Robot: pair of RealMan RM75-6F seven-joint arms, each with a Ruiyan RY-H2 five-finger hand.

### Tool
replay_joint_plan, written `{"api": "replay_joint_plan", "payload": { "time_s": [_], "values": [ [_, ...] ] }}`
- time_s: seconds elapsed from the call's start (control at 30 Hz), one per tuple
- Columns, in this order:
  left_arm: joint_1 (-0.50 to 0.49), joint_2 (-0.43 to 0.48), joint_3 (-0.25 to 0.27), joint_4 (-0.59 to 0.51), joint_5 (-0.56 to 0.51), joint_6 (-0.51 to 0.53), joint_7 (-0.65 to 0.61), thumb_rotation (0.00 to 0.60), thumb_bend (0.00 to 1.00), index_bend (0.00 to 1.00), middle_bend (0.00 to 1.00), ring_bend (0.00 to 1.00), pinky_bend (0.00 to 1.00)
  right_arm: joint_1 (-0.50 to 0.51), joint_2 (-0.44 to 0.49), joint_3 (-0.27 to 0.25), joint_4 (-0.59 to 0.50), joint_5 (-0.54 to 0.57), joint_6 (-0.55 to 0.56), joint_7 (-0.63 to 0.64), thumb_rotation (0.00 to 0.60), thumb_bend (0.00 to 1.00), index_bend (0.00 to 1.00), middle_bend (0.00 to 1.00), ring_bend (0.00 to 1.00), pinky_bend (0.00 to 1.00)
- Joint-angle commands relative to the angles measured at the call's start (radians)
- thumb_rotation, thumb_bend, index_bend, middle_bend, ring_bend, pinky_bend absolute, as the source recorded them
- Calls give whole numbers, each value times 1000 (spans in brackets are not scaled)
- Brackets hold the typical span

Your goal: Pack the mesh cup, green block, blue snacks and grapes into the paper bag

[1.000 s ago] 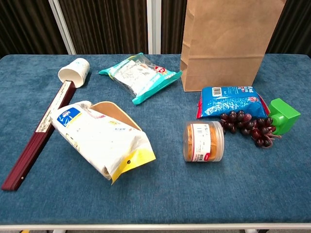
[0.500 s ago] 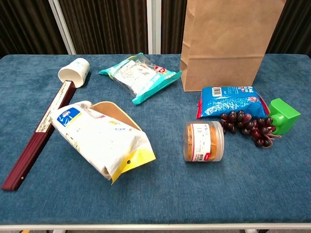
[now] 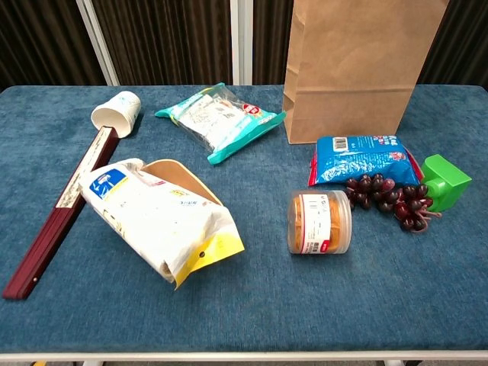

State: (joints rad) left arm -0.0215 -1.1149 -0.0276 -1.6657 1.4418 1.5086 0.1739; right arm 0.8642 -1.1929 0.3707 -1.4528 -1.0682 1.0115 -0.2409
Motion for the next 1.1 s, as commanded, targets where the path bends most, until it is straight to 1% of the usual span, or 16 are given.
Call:
{"api": "replay_joint_plan", "payload": {
  "time_s": [0.03, 0.17, 0.33, 0.47, 0.53, 0.6, 0.67, 0.73, 0.8, 1.0, 1.1],
  "values": [
    [0, -1, 1, 0, 2, 0, -1, 600, 50, 311, 298, 258, 239, 6, -8, -9, 5, -4, -11, -3, 600, 241, 376, 453, 270, 393],
    [3, -1, 3, 2, 2, 1, -4, 600, 50, 310, 298, 258, 238, -3, 6, -10, -20, 1, -22, 22, 600, 242, 358, 442, 256, 372],
    [1, -3, 4, 2, 2, -3, -6, 600, 50, 311, 298, 258, 238, -2, 46, 2, -63, 52, -73, 43, 600, 242, 283, 399, 215, 324],
    [0, -3, 5, 2, 3, -6, -8, 600, 50, 311, 298, 258, 239, 8, 67, 0, -80, 99, -122, 39, 600, 242, 224, 362, 184, 288],
    [1, 0, 5, 0, -1, -9, -9, 600, 51, 311, 298, 258, 239, 17, 82, -3, -90, 140, -157, 28, 600, 243, 161, 326, 150, 248],
    [2, 1, 6, -1, -2, -9, -9, 600, 51, 311, 298, 258, 239, 26, 92, -6, -98, 170, -179, 19, 600, 244, 78, 269, 96, 182],
    [3, 1, 5, -2, -2, -7, -9, 600, 51, 311, 298, 258, 239, 36, 99, -9, -101, 196, -194, 6, 600, 245, 9, 185, 25, 96],
    [4, 2, 6, -4, 0, -5, -8, 600, 50, 310, 298, 258, 239, 43, 103, -12, -102, 212, -197, -2, 600, 245, 0, 128, 0, 45],
    [4, 2, 6, -4, 0, -6, -8, 600, 50, 310, 298, 258, 239, 46, 106, -14, -102, 223, -198, -5, 600, 245, 0, 98, 0, 31],
    [5, 3, 6, -7, 3, -2, -7, 600, 50, 310, 298, 258, 238, 51, 120, -30, -107, 247, -198, -20, 600, 245, 0, 81, 0, 20],
    [3, 2, 5, -6, 4, -3, -7, 600, 50, 310, 298, 258, 238, 45, 127, -30, -122, 234, -178, -16, 600, 234, 0, 75, 0, 19]
  ]
}}
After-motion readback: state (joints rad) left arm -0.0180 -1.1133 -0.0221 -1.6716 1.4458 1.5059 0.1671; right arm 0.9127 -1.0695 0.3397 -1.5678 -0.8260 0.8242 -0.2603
